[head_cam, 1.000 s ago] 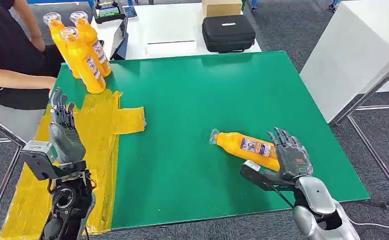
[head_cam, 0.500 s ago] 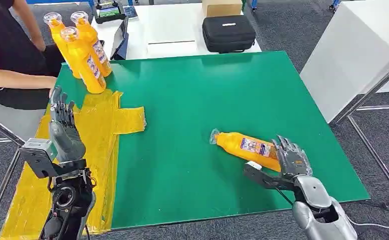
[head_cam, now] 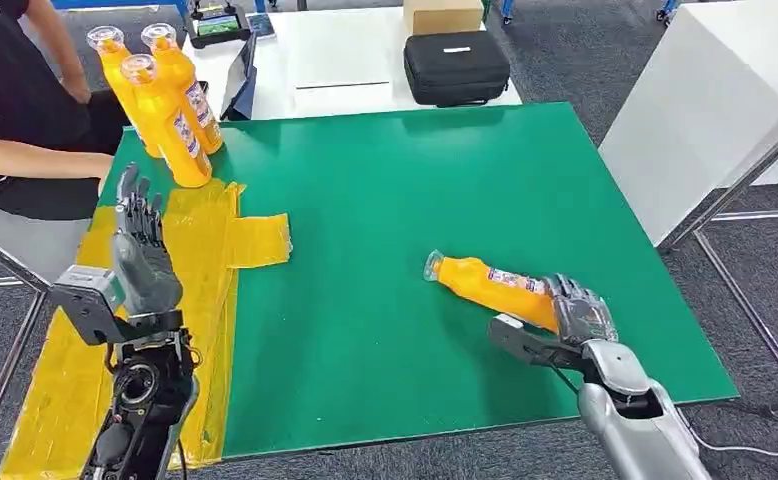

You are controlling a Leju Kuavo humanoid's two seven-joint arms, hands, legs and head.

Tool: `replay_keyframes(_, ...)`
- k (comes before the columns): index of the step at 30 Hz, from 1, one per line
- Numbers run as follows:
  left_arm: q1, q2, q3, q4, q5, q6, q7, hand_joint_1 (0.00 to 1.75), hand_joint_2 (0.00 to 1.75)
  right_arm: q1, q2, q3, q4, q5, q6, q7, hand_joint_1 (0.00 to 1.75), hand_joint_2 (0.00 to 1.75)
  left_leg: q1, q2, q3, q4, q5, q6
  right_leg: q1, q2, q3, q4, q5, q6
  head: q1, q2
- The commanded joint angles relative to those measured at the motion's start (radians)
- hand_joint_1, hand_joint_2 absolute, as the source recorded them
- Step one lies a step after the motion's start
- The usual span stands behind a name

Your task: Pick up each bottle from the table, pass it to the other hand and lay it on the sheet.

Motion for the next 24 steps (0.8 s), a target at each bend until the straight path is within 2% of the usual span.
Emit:
replay_keyframes(1,-0.077,0.001,-0.041,0.105,0.006,0.002,-0.001,0.0,0.0,-0.123,0.098,0.033,0.314,-0.002,0.032,-0.036,0.1,1.75,0.001,0.004,0.005,-0.001,-0.001,-0.002,0.002,0.001,0.005,-0.002,0.0,-0.002,0.0,0.0)
replay_keyframes(10,-0.074,0.003,-0.04,0.103,0.006,0.002,-0.001,0.0,0.0,-0.125,0.097,0.035,0.321,-0.002,0.026,-0.039,0.1,1.75,0.001,0.007,0.009,-0.001,-0.001,-0.003,0.002,0.003,0.008,-0.002,0.001,-0.005,0.0,0.0)
replay_keyframes(11,-0.076,0.003,-0.041,0.106,0.008,0.002,0.0,0.0,0.0,-0.136,0.103,0.036,0.345,-0.008,0.036,-0.046,1.73,1.75,0.001,0.007,0.011,-0.001,-0.001,-0.003,0.002,0.003,0.009,-0.002,0.001,-0.006,0.0,0.0)
replay_keyframes(18,-0.084,0.003,-0.04,0.105,0.009,0.003,0.002,0.0,0.0,-0.164,0.118,0.04,0.432,-0.034,0.029,-0.071,1.75,1.75,0.002,0.007,0.013,-0.001,-0.001,-0.004,0.003,0.004,0.009,-0.002,0.001,-0.006,0.0,0.0)
replay_keyframes(24,-0.093,0.003,-0.033,0.133,0.031,-0.005,0.039,0.0,0.0,-0.161,0.116,0.037,0.44,-0.046,0.019,-0.073,1.75,1.75,0.002,0.007,0.017,-0.002,-0.001,-0.005,0.003,0.002,0.006,-0.003,0.0,-0.007,0.0,0.0)
